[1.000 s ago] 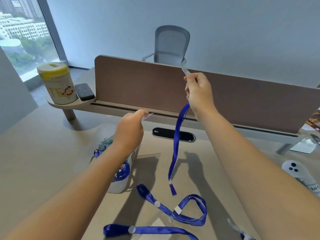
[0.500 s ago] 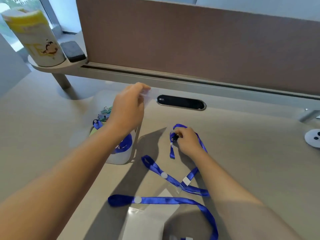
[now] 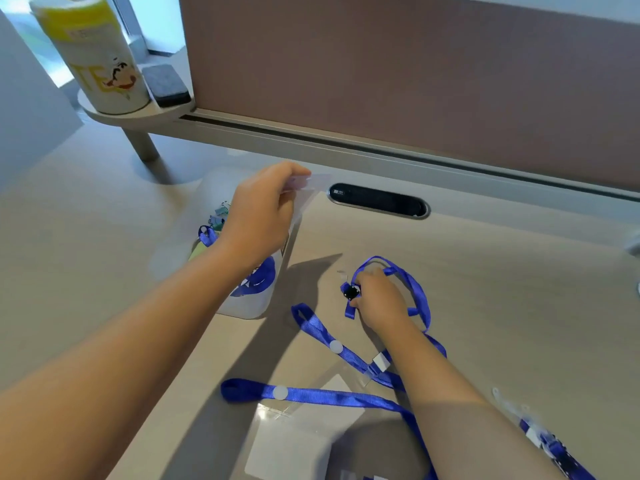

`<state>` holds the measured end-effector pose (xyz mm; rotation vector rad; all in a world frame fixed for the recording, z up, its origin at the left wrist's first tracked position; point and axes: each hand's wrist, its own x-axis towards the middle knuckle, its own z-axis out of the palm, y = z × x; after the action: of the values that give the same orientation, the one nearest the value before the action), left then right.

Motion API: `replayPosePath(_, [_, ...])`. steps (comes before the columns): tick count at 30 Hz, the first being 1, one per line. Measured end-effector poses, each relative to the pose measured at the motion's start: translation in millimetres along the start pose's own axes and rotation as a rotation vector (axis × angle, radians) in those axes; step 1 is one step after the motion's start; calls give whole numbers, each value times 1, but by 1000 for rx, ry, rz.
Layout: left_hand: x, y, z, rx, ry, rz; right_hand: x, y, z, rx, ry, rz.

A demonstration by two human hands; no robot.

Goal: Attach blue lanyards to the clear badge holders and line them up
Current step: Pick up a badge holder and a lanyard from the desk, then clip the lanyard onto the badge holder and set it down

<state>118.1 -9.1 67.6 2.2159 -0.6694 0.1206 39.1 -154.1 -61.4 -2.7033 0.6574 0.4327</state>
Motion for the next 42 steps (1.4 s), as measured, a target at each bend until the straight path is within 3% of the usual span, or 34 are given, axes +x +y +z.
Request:
replayPosePath(7, [0, -12, -18, -214, 99, -194, -8, -15, -22, 136, -5, 15])
replayPosePath(12, [5, -24, -40, -319, 174, -309, -17, -57, -72, 252, 239, -135])
replayPosePath(18, [17, -44, -75, -366, 268, -376, -16, -123, -121, 645, 356, -273])
replayPosePath(23, [15, -72, -101, -355, 325, -453, -7, -169, -127, 920, 237, -277])
replayPosePath(26, [11, -85, -116, -339, 340, -481, 2, -184, -109, 813, 43, -237])
replayPosePath(29, [8, -94, -126, -341, 332, -468, 7, -191, -91, 348, -78, -199])
replayPosePath(31, [7, -94, -130, -340, 307, -450, 4, -192, -87, 86, -76, -204])
replayPosePath(37, [6, -66, -114, -351, 189, -339, -25, -158, -107, 148, 55, -217])
replayPosePath(42, [1, -6, -69, -343, 26, -115, -64, -84, -126, 251, 194, -96])
